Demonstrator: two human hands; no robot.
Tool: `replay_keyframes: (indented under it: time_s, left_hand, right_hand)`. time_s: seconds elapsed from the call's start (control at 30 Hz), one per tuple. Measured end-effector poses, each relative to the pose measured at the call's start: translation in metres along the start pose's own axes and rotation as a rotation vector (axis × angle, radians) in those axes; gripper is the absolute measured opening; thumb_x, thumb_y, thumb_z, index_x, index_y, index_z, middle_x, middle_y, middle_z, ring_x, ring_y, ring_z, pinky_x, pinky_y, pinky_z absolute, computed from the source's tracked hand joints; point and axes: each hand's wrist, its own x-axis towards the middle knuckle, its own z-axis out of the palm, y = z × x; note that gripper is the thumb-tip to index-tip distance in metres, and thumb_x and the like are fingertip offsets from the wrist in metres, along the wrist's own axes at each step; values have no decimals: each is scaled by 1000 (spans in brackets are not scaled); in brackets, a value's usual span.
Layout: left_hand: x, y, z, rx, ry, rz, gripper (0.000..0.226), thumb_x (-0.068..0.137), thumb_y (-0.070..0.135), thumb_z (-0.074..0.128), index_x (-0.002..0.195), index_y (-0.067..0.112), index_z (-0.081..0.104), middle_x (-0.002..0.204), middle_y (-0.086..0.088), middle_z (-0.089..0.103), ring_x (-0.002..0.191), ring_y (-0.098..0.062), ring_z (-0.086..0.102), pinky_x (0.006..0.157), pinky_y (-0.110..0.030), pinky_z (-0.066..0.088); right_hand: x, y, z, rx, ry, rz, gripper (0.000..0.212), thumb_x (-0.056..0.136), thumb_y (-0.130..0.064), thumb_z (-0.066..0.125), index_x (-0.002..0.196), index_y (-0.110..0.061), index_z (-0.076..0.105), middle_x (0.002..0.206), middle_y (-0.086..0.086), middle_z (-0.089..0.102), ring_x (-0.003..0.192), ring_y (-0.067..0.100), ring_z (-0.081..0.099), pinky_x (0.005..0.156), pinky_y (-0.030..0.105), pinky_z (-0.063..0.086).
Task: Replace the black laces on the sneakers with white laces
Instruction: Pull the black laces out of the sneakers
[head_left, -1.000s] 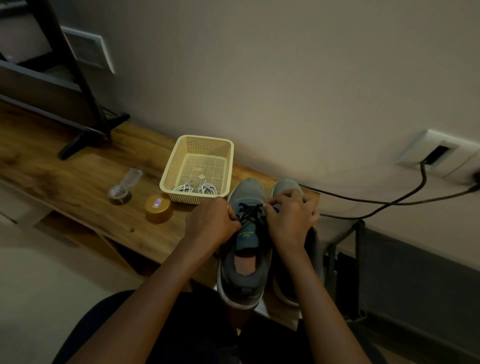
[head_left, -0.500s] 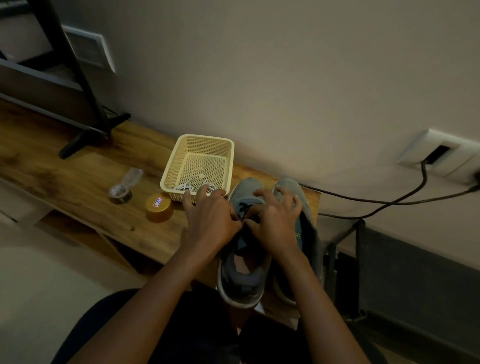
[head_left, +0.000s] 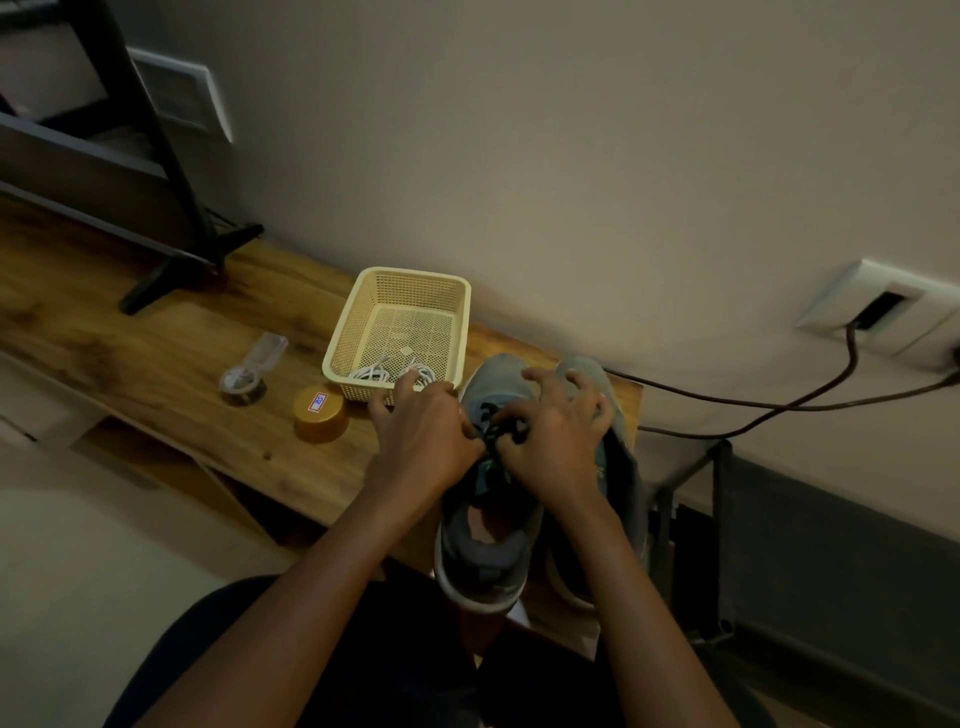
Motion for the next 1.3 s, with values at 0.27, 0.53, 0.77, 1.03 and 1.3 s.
replay_keyframes:
  time_s: [0.27,0.53,0.77,1.03,1.3]
  left_hand:
    - [6,-5,3,-34,-25,-6,23,84,37,66,102,24,72,140,8,47,143,-18,11,110,-43,13]
    - [8,-9,3,-112,-16,-18,17,82,35,68,92,23,75,131,7,57,144,-14,11,110,-37,13]
    - [10,-11,5,-102,-17,-9,19,83,35,67,96,22,74,135,7,54,144,-14,11,111,-39,12]
    - [9,-9,4,-116,-35,-8,18,84,33,66,97,24,73,136,9,52,144,-14,11,111,-40,12]
    - [6,-7,3,-138,-19,-22,16,84,32,67,95,23,72,133,9,54,143,-14,12,111,-40,11]
  right_hand:
    - [1,3,0,-96,-79,-76,17,84,-26,65,98,-24,74,141,-4,42,139,30,14,110,53,-1]
    - [2,6,-4,82,315,198,6,79,-23,71,81,-19,74,114,-3,58,118,24,33,105,48,17]
    - [-1,-1,2,-62,51,-5,31,72,-16,69,101,-26,71,146,4,38,138,38,14,108,59,0]
    - [-1,0,2,-125,-96,-76,16,84,-30,65,97,-25,73,147,-4,35,142,31,4,109,53,-11]
    - [-2,1,4,32,319,177,3,77,-17,71,79,-15,72,117,2,59,120,29,37,102,49,22]
